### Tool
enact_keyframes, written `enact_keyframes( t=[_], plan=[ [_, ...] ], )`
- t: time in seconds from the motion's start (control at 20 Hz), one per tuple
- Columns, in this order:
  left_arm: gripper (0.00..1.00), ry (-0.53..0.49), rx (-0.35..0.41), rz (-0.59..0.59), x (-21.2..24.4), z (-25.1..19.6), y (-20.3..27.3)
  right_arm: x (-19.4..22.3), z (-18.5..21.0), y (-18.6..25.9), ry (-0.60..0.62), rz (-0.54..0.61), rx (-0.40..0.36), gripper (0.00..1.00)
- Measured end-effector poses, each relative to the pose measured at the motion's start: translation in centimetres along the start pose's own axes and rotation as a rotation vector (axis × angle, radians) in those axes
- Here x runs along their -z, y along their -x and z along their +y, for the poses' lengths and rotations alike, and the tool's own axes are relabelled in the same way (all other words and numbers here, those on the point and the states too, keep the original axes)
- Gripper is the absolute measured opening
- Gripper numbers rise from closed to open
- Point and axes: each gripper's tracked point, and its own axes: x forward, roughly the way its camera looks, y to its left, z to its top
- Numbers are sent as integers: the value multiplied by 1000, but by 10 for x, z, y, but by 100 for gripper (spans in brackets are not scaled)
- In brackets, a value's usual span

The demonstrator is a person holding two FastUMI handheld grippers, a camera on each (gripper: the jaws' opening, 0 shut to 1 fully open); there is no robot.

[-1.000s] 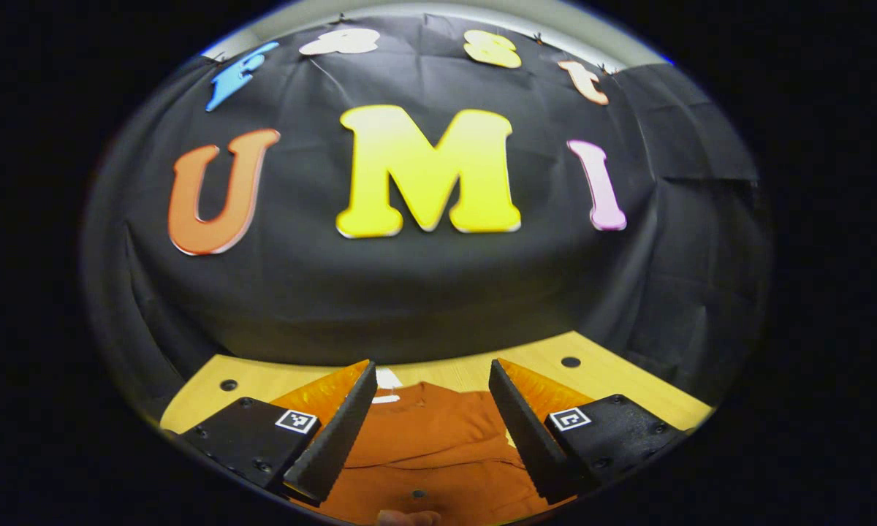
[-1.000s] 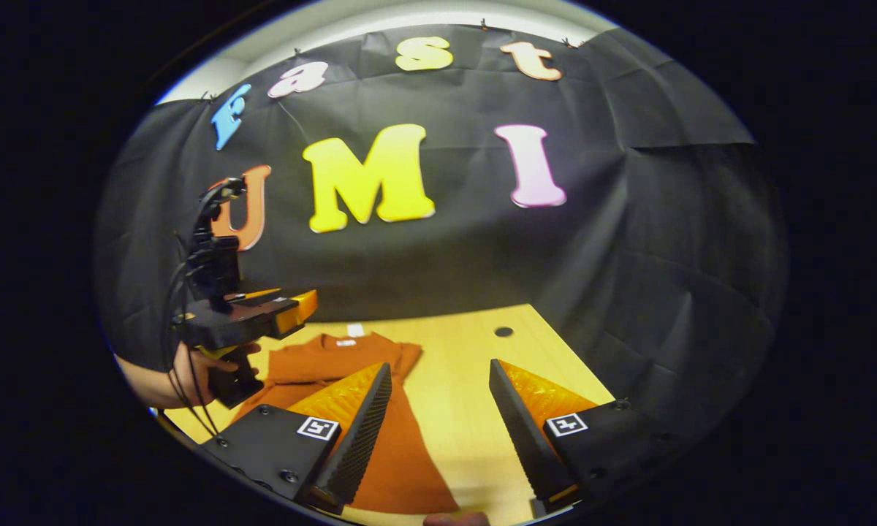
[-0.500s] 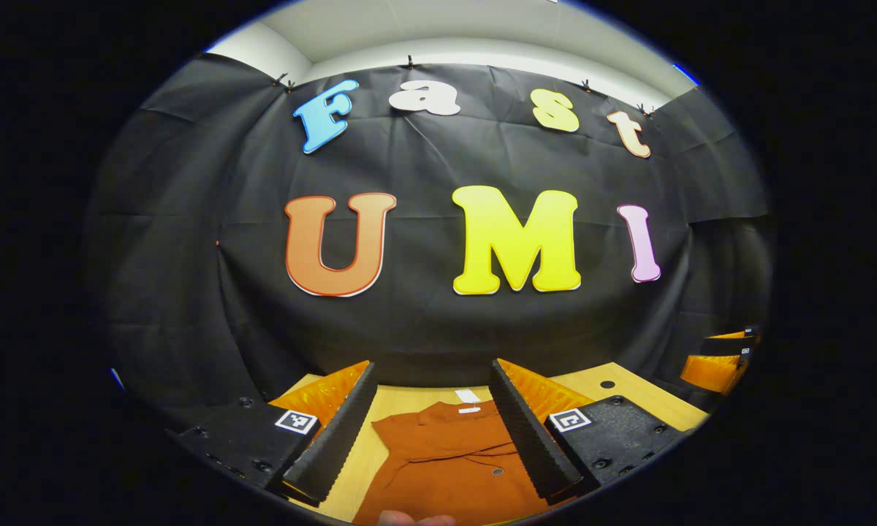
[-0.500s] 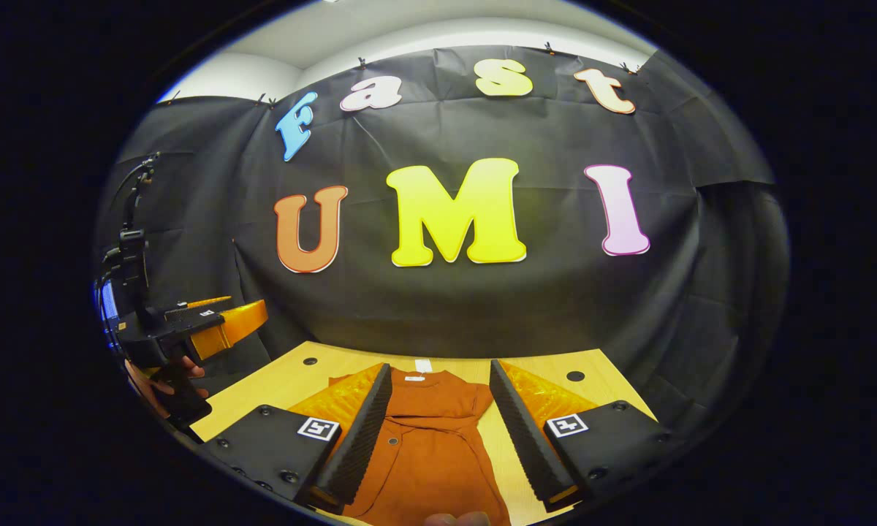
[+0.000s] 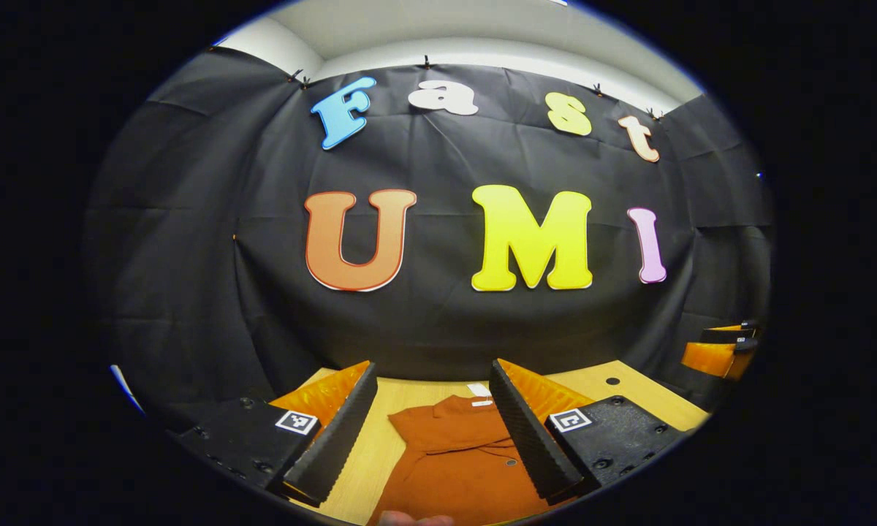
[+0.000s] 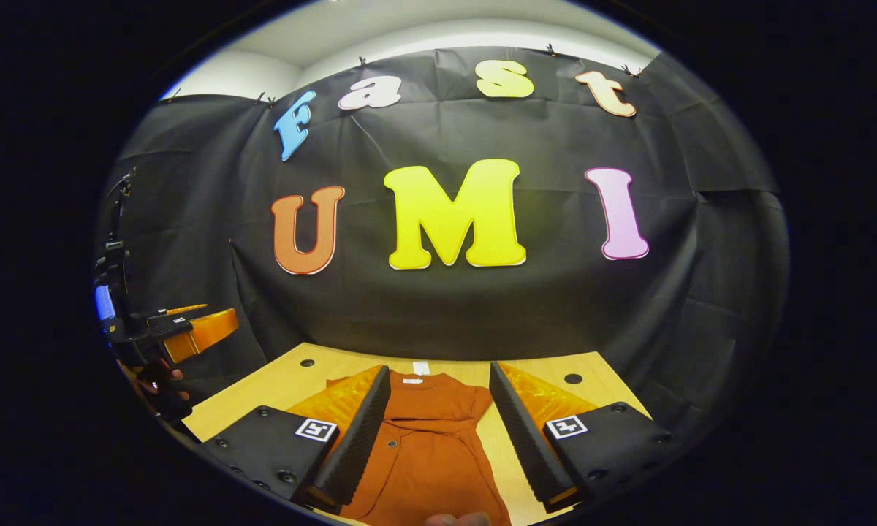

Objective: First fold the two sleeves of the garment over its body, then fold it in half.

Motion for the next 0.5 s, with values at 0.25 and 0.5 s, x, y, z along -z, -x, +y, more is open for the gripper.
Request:
enact_keyframes(
  t=[0.25, 0.5],
  plan=[
    [100, -9, 51, 151, 57, 11, 16, 45, -26, 3, 4, 126, 20, 91],
    [99, 27, 170, 449, 154, 19, 54, 125, -65, 29, -32, 356, 28, 94]
  ],
)
